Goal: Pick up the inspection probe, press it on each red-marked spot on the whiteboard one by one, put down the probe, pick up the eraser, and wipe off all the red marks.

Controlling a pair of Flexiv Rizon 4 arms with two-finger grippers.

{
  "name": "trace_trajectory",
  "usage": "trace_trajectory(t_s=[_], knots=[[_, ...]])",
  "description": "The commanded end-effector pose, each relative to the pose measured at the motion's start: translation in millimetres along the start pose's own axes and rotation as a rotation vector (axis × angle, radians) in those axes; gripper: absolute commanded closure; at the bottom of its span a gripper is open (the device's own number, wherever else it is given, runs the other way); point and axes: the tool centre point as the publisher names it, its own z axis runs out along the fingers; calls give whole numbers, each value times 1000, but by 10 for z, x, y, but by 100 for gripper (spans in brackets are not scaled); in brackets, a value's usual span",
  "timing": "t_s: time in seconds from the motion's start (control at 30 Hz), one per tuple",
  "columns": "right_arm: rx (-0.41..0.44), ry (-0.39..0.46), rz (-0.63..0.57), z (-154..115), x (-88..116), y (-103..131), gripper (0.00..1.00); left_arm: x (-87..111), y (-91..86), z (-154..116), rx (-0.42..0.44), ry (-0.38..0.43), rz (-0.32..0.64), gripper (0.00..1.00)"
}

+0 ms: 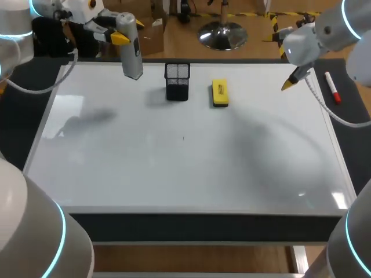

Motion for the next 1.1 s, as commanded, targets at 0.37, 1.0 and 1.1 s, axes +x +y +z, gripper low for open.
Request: trace_trajectory(t_s=[0.37,1.0,1.1], knots=[[2,3,-1,-4,-1,1,0,-300,-208,350,-81,-651,16,100],[2,3,-1,-4,-1,1,0,-782,-95,477,-7,-756,5,100],[2,3,-1,-4,-1,1,0,-824,-63,512,-5,-737,7,100]])
